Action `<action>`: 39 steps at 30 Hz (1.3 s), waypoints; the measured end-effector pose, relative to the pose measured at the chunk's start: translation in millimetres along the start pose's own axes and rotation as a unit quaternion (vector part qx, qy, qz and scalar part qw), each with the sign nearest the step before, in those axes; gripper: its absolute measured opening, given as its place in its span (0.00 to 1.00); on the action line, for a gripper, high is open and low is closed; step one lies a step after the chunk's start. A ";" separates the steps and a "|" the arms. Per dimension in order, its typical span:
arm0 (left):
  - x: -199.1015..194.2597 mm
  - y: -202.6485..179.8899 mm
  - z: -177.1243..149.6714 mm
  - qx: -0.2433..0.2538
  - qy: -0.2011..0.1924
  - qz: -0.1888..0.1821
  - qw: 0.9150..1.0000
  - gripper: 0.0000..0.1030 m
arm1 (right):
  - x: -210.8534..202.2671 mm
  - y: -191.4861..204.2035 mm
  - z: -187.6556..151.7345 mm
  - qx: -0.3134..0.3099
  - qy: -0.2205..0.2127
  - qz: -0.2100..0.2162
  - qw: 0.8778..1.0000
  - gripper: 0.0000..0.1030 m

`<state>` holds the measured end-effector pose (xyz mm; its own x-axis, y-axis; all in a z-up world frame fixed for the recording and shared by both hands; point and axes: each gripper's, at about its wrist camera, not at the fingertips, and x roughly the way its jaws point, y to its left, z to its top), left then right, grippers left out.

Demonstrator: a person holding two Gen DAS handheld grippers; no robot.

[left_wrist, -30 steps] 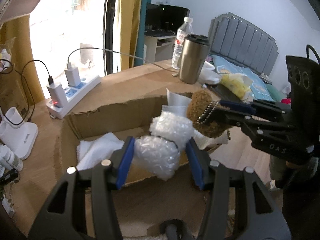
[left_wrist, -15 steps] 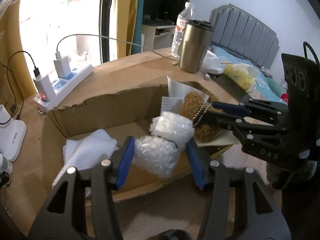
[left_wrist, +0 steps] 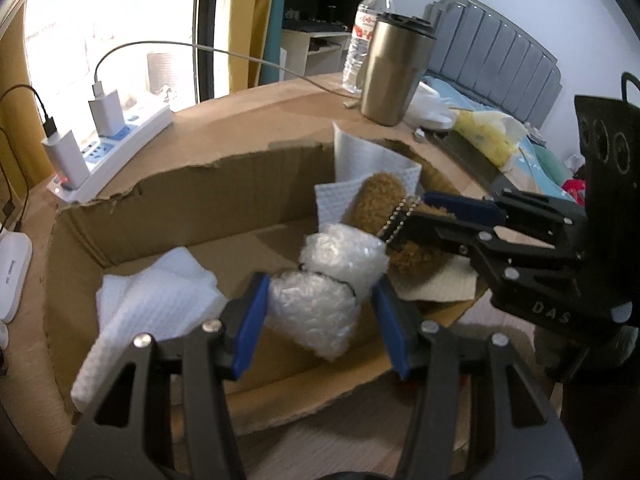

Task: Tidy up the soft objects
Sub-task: 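Carry the plush toy with the right tool while the left tool carries the bubble wrap into the box, then open the right tool to drop the plush toy while the left tool releases the bubble wrap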

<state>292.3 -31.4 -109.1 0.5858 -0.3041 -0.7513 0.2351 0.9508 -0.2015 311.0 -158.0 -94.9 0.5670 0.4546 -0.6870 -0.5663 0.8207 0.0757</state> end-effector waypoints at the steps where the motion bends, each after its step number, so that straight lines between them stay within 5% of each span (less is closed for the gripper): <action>1: 0.3 0.3 0.3 -0.001 0.001 -0.001 1.000 0.53 | -0.2 -0.2 -0.3 0.001 -0.001 0.001 1.000 0.26; 9: 0.4 2.4 0.7 -0.004 0.002 0.002 1.000 0.53 | -2.6 -0.7 -0.7 0.003 -0.001 0.002 1.000 0.31; 19: -6.1 -2.7 -3.1 -0.001 0.000 -0.005 1.000 0.53 | -12.0 7.2 -1.4 0.001 -0.006 -0.005 1.000 0.50; 39: -27.5 -1.0 -12.3 -0.010 -0.006 0.002 1.000 0.70 | -32.7 14.4 -4.9 0.001 -0.016 -0.026 1.000 0.51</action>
<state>266.4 -23.3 -96.0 0.5964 -0.3018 -0.7438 0.2179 0.9527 -0.2118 281.4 -162.8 -74.9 0.6140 0.4221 -0.6669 -0.5344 0.8442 0.0423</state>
